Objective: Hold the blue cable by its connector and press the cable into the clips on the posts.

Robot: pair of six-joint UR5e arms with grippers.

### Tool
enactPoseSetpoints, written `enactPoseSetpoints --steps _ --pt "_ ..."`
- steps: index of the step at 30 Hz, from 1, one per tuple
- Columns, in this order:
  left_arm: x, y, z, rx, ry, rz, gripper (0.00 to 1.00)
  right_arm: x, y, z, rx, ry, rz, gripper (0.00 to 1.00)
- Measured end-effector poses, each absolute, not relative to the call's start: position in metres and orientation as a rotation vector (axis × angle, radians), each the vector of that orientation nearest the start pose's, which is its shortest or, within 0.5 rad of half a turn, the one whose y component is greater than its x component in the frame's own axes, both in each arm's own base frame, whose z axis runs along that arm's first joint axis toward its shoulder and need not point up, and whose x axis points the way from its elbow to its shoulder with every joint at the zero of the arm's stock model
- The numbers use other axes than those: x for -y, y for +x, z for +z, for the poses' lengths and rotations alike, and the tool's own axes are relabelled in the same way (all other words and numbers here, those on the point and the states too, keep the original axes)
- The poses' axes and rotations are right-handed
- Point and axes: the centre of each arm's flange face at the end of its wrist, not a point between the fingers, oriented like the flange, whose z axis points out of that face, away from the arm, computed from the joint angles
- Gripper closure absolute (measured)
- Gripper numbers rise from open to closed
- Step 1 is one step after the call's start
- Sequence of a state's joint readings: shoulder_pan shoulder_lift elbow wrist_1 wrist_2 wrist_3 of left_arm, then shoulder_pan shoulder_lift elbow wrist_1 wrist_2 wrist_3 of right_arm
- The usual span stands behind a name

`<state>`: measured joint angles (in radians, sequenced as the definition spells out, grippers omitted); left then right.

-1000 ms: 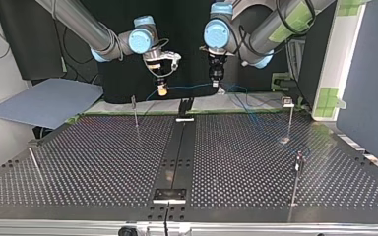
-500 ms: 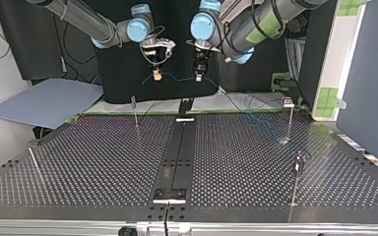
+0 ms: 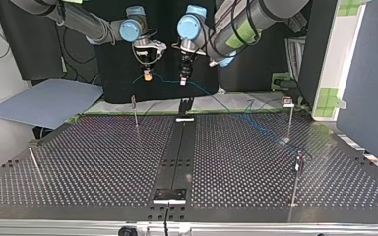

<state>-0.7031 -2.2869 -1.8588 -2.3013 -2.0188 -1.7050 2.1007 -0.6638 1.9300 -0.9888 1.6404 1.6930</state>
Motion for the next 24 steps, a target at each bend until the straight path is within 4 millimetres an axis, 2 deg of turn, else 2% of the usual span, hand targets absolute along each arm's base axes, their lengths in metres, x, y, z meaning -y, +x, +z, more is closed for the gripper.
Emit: enactPoseSetpoints --steps 12,24 --pt "0.471 0.371 0.008 -1.710 0.186 -0.253 1.00 0.421 0.334 -0.075 1.272 1.636 1.378 1.00" --pt "0.466 0.355 -0.051 -1.781 0.233 -0.200 1.00 0.430 0.311 -0.077 1.315 1.575 1.373 1.00"
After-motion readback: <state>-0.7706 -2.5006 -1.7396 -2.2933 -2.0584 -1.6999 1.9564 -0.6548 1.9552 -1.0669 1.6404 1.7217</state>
